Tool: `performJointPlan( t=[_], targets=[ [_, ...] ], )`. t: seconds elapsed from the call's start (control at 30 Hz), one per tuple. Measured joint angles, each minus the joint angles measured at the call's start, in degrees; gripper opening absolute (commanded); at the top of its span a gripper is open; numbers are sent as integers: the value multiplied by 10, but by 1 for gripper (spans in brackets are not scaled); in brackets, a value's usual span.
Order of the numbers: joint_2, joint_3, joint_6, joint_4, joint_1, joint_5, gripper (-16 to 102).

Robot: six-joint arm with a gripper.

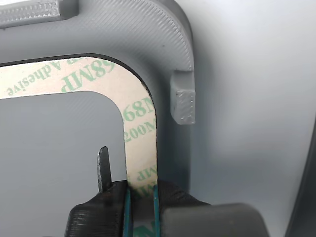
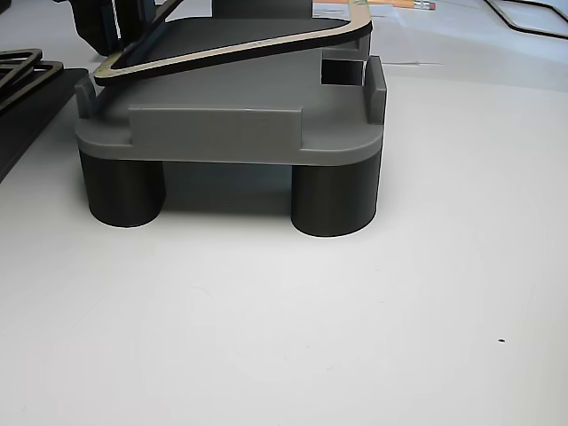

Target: Move top rectangular frame to the holder.

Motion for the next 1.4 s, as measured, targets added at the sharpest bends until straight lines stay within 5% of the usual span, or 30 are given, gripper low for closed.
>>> performJointPlan(
  t=[1.1,1.17,1.2,1.27,1.4],
  targets=[
    [-4,9,-9,1,-9,-4,-10],
    [-4,9,-12,1,-9,-4,7],
    [-4,9,-15,1,-9,-3,69],
    [-4,9,-18,1,-9,4,100],
    [-8,-7,-18,1,-9,9,100]
  ],
)
